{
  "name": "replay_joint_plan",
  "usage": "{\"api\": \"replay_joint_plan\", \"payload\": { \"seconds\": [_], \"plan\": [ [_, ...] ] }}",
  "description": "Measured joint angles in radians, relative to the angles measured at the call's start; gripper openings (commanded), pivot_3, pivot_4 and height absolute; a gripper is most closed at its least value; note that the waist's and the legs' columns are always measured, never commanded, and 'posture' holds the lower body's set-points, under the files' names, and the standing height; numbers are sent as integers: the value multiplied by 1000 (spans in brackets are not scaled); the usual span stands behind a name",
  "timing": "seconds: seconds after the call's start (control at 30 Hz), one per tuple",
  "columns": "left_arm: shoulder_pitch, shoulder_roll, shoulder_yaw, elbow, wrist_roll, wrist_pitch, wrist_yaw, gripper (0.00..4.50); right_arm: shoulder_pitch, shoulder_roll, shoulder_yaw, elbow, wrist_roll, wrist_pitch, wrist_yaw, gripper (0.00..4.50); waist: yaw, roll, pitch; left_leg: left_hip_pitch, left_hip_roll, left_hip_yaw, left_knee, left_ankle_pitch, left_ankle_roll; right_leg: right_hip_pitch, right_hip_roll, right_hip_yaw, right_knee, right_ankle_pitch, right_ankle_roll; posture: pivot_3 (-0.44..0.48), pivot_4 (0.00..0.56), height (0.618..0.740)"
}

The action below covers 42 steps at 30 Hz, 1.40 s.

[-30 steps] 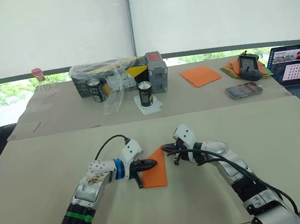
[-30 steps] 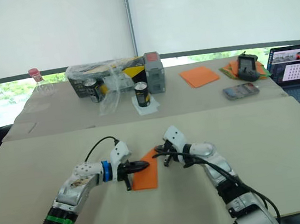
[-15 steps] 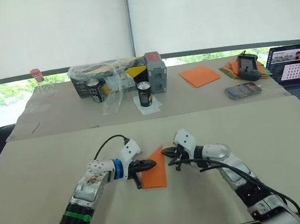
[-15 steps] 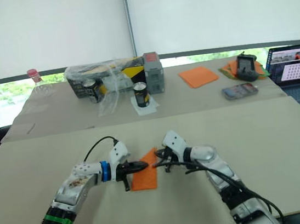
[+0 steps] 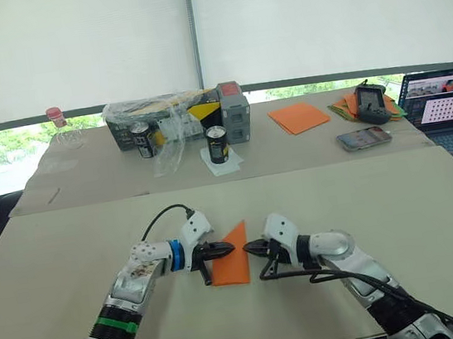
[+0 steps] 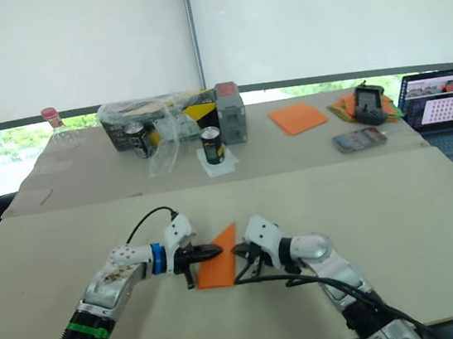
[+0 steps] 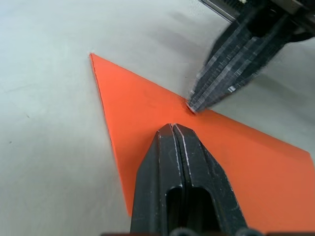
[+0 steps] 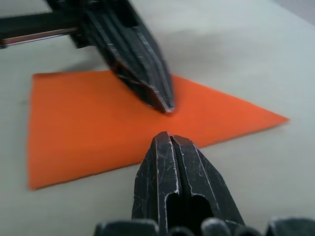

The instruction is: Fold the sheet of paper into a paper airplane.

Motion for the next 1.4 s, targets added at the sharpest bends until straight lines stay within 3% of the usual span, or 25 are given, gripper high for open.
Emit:
{"api": "replay_joint_plan", "payload": {
  "seconds": [0.77,0.97,1.1,1.27,1.4],
  "plan": [
    [-3,23,-12,-7,0,10,-38,33,264,-68,38,-258,112,39,59,0,18,0,-1,0,0,0,0,-1,1,3,0,-1,-4,0,1,0,150,739],
    [-9,16,-14,1,0,2,-37,33,242,-66,-21,-271,221,116,64,0,27,-1,0,-1,-1,0,0,-1,1,2,-1,0,-5,0,1,0,150,739],
    [-12,15,-14,7,0,-1,-38,33,137,-57,-60,-251,244,139,54,0,28,-1,0,-1,-1,0,0,-1,1,2,-1,-1,-4,0,1,0,150,739],
    [-9,14,-14,4,0,-1,-37,33,23,-40,-39,-46,164,130,12,0,28,-1,0,-1,-1,0,0,-1,1,1,-1,-1,-4,0,0,0,150,739],
    [-6,17,-12,1,0,-1,-34,33,7,-21,-39,12,157,72,24,0,28,-1,0,-1,-1,0,0,-1,1,1,-1,-1,-4,0,0,0,150,739]
  ]
}}
